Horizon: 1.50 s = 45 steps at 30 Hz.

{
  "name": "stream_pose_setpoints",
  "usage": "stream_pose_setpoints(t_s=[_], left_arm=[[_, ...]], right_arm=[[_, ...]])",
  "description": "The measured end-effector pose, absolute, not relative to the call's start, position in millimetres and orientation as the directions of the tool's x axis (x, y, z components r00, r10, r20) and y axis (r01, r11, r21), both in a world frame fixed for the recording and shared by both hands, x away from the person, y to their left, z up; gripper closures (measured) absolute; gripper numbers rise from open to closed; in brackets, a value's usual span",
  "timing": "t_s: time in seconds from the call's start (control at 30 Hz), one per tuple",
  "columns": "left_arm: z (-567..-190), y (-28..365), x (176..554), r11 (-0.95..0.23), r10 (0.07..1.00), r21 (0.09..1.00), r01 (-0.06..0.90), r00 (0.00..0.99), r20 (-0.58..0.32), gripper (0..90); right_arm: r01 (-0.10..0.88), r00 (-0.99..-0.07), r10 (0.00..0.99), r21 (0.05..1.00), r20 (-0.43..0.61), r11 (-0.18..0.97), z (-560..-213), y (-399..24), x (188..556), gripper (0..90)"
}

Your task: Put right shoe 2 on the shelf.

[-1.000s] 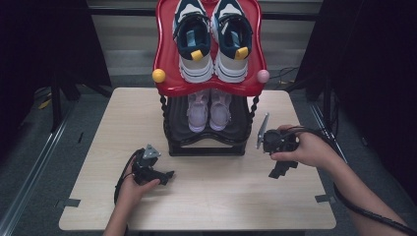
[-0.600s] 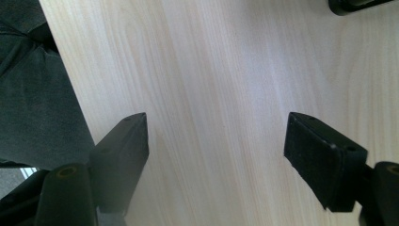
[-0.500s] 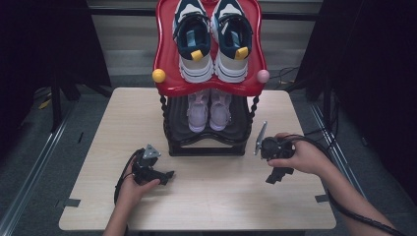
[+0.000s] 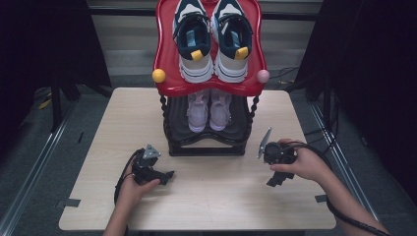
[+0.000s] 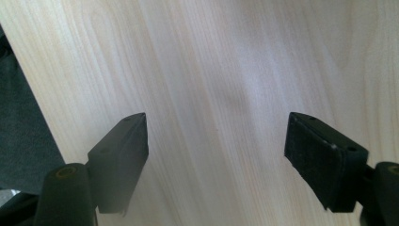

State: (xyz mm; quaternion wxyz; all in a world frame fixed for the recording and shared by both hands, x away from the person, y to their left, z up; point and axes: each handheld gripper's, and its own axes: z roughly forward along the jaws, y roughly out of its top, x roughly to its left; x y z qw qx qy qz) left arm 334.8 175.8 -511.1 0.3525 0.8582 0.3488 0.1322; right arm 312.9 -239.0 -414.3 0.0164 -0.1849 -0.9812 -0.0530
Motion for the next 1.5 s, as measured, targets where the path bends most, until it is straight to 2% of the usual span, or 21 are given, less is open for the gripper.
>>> stream_pose_setpoints(t_s=[0.27,0.43,0.47,0.93,1.5], left_arm=[[-511,176,335,-0.508,0.692,0.697,0.505,0.722,-0.019,0.0],[-511,176,335,-0.508,0.692,0.697,0.506,0.722,-0.019,0.0],[-511,176,335,-0.509,0.692,0.697,0.506,0.721,-0.018,0.0],[-511,176,335,-0.508,0.692,0.698,0.506,0.721,-0.019,0.0],[-511,176,335,-0.508,0.692,0.698,0.506,0.721,-0.019,0.0]], right_arm=[[0.416,-0.909,0.412,0.127,0.062,0.9,-430,-239,310,21.7],[0.401,-0.916,0.396,0.148,0.061,0.904,-441,-242,311,21.7],[0.435,-0.9,0.429,0.157,0.072,0.887,-443,-241,309,21.6],[0.503,-0.861,0.505,0.254,0.062,0.826,-467,-250,307,20.5],[0.5,-0.848,0.528,0.388,0.039,0.774,-483,-259,305,16.2]])
